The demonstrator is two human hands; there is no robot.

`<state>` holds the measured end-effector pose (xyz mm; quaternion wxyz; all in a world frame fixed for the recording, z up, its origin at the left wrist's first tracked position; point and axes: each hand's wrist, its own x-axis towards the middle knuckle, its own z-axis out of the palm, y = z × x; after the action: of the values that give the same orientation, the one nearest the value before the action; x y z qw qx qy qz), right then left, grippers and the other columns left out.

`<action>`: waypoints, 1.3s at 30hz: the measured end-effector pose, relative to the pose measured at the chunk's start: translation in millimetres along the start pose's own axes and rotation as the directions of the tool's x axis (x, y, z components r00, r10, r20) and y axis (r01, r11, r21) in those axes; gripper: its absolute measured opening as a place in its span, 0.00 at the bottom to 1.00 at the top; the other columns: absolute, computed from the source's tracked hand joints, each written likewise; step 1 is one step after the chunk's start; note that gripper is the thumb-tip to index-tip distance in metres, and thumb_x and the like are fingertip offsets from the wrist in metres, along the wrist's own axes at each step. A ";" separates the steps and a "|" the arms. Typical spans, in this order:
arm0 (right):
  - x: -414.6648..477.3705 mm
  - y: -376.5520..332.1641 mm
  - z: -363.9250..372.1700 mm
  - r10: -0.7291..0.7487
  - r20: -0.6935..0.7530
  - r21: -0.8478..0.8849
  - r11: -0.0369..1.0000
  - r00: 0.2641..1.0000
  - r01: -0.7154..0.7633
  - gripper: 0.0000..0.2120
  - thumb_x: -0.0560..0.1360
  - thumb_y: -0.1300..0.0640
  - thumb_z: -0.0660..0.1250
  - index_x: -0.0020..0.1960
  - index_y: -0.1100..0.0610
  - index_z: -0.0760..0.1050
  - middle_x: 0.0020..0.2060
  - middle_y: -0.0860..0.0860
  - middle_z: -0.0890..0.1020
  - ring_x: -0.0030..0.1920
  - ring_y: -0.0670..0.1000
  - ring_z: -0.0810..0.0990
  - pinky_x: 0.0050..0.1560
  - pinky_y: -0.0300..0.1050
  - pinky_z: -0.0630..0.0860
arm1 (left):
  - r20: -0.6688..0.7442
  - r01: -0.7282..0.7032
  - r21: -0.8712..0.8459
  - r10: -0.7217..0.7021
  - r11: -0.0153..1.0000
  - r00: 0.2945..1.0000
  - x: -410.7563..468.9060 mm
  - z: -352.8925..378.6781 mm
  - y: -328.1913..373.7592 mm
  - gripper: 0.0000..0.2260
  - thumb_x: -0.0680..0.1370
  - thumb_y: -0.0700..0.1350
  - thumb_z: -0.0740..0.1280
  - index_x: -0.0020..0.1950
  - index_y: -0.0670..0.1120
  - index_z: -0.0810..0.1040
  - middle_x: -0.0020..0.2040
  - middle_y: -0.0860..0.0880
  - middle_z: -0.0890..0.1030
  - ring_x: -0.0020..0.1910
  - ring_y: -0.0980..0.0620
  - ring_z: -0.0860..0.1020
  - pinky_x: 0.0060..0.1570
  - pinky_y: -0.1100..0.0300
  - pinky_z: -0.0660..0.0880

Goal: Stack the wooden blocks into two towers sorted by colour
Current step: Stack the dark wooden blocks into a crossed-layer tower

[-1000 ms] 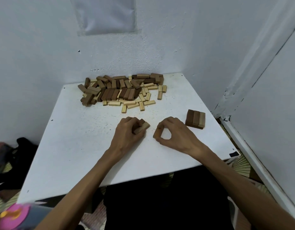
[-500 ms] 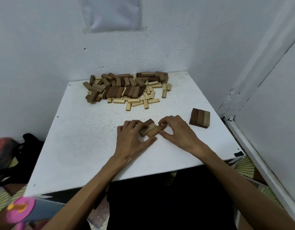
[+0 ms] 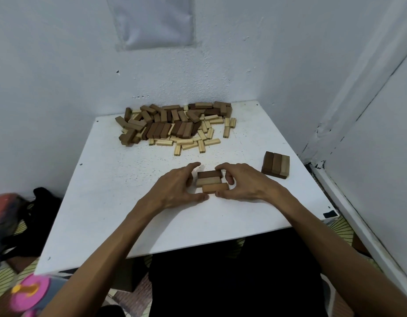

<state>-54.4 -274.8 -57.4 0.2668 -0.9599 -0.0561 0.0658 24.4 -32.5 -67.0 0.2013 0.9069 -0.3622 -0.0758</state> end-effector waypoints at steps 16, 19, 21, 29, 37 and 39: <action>13.5 -6.4 -8.3 0.061 0.086 0.071 0.995 0.994 -0.067 0.37 0.69 0.42 0.81 0.71 0.52 0.71 0.45 0.48 0.82 0.46 0.44 0.78 0.43 0.42 0.73 | 0.084 -0.057 -0.112 0.066 0.992 0.994 20.5 -8.6 2.1 0.30 0.72 0.54 0.80 0.71 0.47 0.77 0.46 0.55 0.80 0.42 0.60 0.76 0.40 0.68 0.68; 16.0 -5.9 -8.2 0.075 0.087 0.075 0.994 0.993 -0.082 0.37 0.68 0.41 0.81 0.70 0.52 0.71 0.45 0.47 0.81 0.46 0.44 0.78 0.42 0.42 0.73 | 0.089 -0.058 -0.128 0.069 0.990 0.994 20.0 -8.3 1.6 0.29 0.72 0.53 0.80 0.71 0.48 0.77 0.45 0.57 0.80 0.41 0.61 0.76 0.39 0.69 0.68; 16.6 -5.9 -9.1 0.077 0.091 0.076 0.994 0.993 -0.084 0.36 0.68 0.42 0.81 0.70 0.52 0.72 0.45 0.47 0.82 0.46 0.43 0.78 0.43 0.42 0.74 | 0.091 -0.060 -0.134 0.073 0.989 0.993 19.7 -8.4 1.7 0.29 0.73 0.53 0.80 0.71 0.47 0.77 0.45 0.57 0.80 0.40 0.61 0.76 0.39 0.71 0.68; 21.3 -3.1 -7.7 0.093 0.101 0.063 0.993 0.990 -0.100 0.35 0.66 0.40 0.81 0.67 0.50 0.72 0.46 0.48 0.81 0.47 0.41 0.75 0.44 0.44 0.74 | 0.130 -0.079 -0.093 0.091 0.993 0.987 21.2 -10.3 2.1 0.29 0.74 0.53 0.78 0.72 0.46 0.76 0.46 0.56 0.78 0.40 0.61 0.75 0.39 0.70 0.67; 25.3 -1.0 -5.8 0.132 0.112 0.023 0.991 0.985 -0.135 0.37 0.64 0.38 0.81 0.66 0.48 0.71 0.50 0.50 0.78 0.48 0.48 0.79 0.42 0.43 0.73 | 0.139 -0.069 -0.098 0.082 0.993 0.987 19.3 -8.6 0.6 0.30 0.75 0.52 0.78 0.74 0.45 0.74 0.47 0.55 0.79 0.41 0.61 0.75 0.40 0.69 0.67; 24.9 -2.2 -5.8 0.134 0.116 0.028 0.990 0.984 -0.138 0.36 0.65 0.38 0.82 0.66 0.48 0.72 0.50 0.50 0.78 0.48 0.48 0.79 0.42 0.43 0.73 | 0.122 -0.076 -0.086 0.086 0.993 0.989 17.7 -8.3 0.1 0.31 0.74 0.53 0.78 0.74 0.46 0.74 0.49 0.54 0.79 0.43 0.59 0.75 0.43 0.68 0.68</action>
<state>-29.1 -272.3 -53.8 0.2753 -0.9512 -0.0043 0.1394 39.6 -42.3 -59.3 0.2176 0.8760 -0.4074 -0.1390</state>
